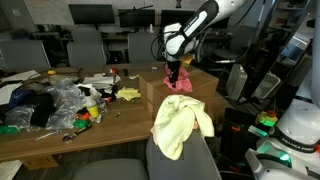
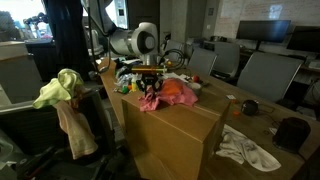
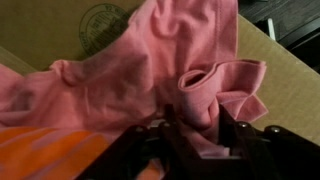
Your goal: Put the peach shirt, the green towel and the pink shirt on the backrest of the chair
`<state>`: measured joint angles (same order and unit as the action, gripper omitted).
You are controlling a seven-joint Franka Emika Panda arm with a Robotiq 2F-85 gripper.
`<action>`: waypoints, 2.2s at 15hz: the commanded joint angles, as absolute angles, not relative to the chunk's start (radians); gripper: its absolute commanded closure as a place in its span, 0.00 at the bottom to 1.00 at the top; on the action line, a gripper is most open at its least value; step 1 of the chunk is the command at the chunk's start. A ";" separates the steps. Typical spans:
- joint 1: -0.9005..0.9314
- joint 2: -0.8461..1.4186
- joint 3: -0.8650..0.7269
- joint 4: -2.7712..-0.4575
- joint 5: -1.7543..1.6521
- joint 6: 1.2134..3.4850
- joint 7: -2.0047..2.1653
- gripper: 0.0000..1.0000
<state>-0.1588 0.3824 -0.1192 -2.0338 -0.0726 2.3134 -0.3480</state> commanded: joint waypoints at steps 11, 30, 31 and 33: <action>-0.094 0.086 -0.150 -2.219 -0.438 2.177 -0.146 0.97; 0.046 -0.543 0.126 -2.277 -0.512 1.795 0.016 0.97; 0.054 -0.563 0.140 -2.275 -0.515 1.780 0.026 0.97; 0.070 -0.597 0.167 -2.267 -0.519 1.750 0.041 0.97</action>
<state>0.0477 -0.5331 0.1364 -2.2722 -0.5238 1.7955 0.0164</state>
